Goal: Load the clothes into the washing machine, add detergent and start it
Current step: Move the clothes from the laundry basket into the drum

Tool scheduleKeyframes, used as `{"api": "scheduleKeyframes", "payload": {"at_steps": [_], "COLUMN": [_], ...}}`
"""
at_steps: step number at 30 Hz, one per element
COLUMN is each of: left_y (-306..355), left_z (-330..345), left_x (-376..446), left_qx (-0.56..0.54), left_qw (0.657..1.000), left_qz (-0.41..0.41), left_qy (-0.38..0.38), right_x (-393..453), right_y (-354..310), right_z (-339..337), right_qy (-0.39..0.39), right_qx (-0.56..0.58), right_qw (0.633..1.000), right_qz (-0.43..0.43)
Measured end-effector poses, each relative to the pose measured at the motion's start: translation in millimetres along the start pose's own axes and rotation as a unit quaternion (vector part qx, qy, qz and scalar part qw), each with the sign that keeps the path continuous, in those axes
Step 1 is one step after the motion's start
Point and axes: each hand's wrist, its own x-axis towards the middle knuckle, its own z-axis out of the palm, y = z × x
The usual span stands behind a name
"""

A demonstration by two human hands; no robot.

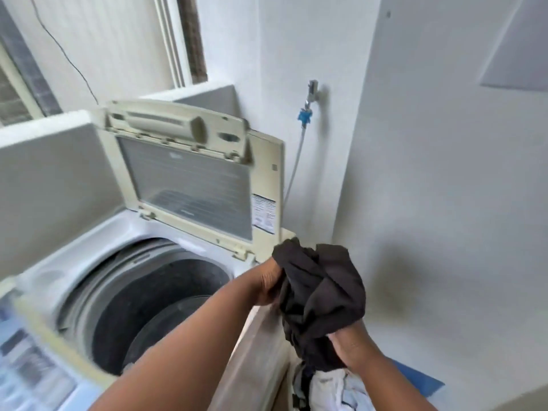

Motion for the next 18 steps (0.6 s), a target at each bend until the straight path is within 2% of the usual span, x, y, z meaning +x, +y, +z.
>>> {"api": "scheduleKeyframes", "payload": {"at_steps": [2,4,6,8,10,13,16,18], "left_y": [22,45,61,75,85,92,85,80], "left_z": [-22,-46,-62,-83,-106,-143,-185,-212], "left_x": [-45,-100,-142,-179,-206,-237,-248,-248], "left_qx": [-0.027,-0.034,-0.006,0.034,0.065,0.064,0.076,0.022], "left_qw": [0.998,0.993,0.985,0.978,0.963,0.959,0.968,0.976], "left_qz": [0.050,0.107,0.161,0.208,0.249,0.217,0.141,0.124], "left_qy": [0.000,-0.046,-0.057,-0.006,0.083,0.171,0.192,0.179], "right_x": [-25,-52,-64,-78,-88,-101,-96,-87], "right_y": [-16,-29,-32,-38,-49,-70,-79,-76], "right_z": [51,105,142,186,229,293,339,362], "right_qy": [-0.024,-0.041,-0.027,-0.015,-0.031,-0.054,-0.097,-0.126], "right_qx": [0.001,0.013,0.006,-0.005,-0.004,-0.008,-0.019,-0.050], "right_qw": [0.997,0.991,0.986,0.983,0.977,0.968,0.962,0.954], "right_qz": [-0.068,-0.127,-0.164,-0.182,-0.210,-0.244,-0.256,-0.268]}}
